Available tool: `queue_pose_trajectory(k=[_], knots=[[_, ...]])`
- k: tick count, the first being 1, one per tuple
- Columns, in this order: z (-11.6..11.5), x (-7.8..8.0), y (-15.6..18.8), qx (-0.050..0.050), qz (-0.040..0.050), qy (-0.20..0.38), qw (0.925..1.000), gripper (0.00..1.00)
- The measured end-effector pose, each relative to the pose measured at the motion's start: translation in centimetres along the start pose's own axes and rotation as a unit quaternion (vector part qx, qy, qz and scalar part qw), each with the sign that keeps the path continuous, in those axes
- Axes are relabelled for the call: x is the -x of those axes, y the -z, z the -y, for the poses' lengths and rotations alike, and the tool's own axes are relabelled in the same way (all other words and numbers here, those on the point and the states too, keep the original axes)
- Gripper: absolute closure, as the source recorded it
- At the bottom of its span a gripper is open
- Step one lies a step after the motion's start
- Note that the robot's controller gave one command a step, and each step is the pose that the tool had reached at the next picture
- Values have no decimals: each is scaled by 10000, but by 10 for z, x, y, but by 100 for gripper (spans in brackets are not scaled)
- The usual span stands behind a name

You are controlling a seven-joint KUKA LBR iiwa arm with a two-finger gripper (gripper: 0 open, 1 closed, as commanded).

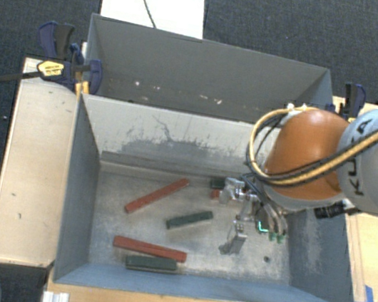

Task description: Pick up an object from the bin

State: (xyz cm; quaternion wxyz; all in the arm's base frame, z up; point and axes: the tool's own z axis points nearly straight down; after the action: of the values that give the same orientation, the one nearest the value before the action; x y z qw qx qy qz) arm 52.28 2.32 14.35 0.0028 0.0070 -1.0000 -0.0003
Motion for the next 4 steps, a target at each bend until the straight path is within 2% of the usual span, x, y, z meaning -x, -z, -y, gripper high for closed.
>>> queue_pose_trajectory(k=[1,2,3,4], knots=[[0,2,4,1,39,-6,10000,0],[-25,25,-37,-9,78,518,9986,0],[-37,29,-59,1,22,760,9971,0],[-57,19,-42,0,31,976,9952,0]])
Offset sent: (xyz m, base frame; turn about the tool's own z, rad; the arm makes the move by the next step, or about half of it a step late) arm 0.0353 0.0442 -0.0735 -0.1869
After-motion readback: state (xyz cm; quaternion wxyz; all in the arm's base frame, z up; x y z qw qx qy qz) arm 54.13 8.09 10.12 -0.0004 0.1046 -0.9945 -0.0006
